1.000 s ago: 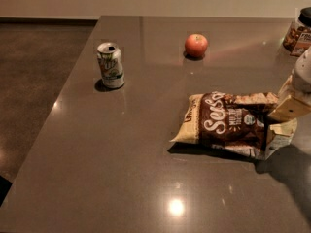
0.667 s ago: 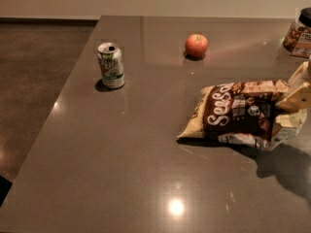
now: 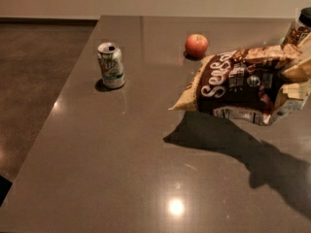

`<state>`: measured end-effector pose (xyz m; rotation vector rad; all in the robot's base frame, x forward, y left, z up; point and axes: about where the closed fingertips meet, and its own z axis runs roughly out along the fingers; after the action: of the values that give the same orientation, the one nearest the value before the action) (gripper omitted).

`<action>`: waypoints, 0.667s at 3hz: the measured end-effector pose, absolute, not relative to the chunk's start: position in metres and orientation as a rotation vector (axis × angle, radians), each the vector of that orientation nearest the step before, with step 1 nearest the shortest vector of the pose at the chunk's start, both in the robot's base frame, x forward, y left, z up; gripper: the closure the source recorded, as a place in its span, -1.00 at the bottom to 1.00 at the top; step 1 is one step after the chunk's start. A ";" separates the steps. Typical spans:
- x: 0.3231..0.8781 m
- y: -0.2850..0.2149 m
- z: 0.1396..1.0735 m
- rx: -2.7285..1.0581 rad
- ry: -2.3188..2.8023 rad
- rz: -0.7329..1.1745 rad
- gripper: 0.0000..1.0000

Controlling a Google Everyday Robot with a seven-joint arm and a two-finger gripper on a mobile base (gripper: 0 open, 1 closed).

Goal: Pick brown chip bag

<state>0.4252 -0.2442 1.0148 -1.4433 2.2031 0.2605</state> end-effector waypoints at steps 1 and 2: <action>0.423 -0.230 1.043 -1.465 2.122 0.264 1.00; 0.421 -0.216 1.054 -1.485 2.067 0.237 1.00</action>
Offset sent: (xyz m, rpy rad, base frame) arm -0.0155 0.0421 0.0406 0.0195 -0.1126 0.1026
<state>0.4208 -0.2159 1.0541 -1.4846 2.0667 0.2373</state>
